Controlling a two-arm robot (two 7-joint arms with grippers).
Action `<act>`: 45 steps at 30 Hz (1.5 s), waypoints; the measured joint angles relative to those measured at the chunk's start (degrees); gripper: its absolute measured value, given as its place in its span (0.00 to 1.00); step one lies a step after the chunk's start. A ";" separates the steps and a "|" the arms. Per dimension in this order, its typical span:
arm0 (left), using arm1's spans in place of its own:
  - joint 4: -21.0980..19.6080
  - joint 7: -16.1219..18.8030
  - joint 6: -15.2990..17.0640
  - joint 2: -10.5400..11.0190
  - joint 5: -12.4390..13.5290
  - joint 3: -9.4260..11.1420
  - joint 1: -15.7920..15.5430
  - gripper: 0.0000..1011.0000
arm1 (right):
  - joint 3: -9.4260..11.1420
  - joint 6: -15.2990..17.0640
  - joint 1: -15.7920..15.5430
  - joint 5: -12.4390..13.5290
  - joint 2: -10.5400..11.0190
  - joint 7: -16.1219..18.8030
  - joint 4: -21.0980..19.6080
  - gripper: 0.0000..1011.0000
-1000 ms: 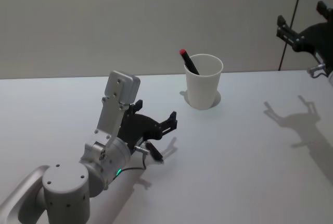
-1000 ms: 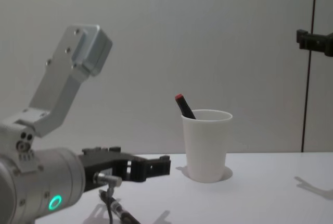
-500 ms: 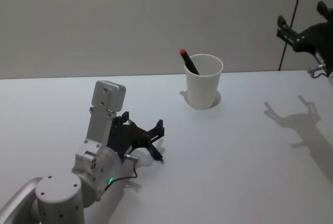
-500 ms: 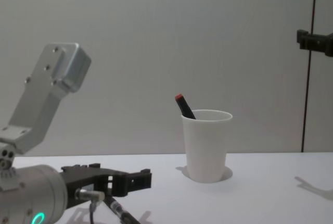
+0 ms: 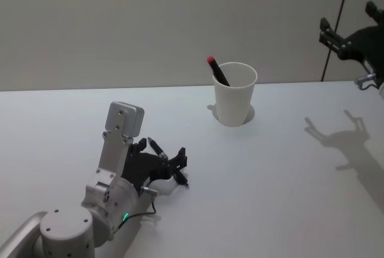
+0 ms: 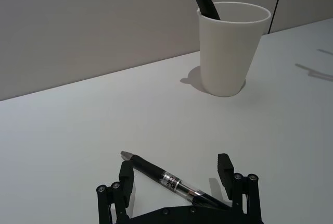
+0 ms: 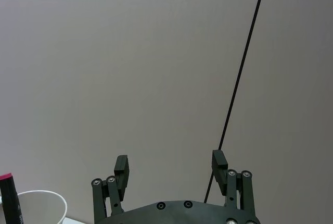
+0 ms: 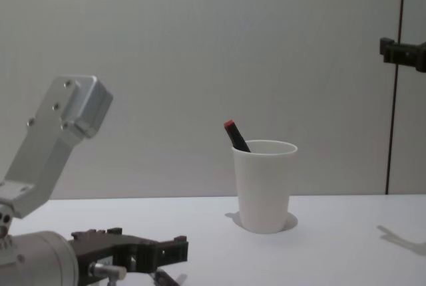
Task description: Place the pen into the pen holder.
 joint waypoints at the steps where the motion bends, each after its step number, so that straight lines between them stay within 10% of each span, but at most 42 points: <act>1: 0.10 -0.15 0.12 0.00 0.34 0.01 0.03 0.99 | 0.00 0.00 0.00 0.00 0.00 0.00 0.00 0.99; 20: 1.62 -3.79 2.74 -0.06 6.76 0.18 -0.96 0.99 | -0.01 -0.01 0.00 0.00 0.00 0.00 0.00 0.99; 45: 3.31 -5.76 3.50 -1.14 6.49 -0.35 -1.54 0.99 | 0.00 -0.01 0.00 0.00 -0.01 0.00 0.00 0.99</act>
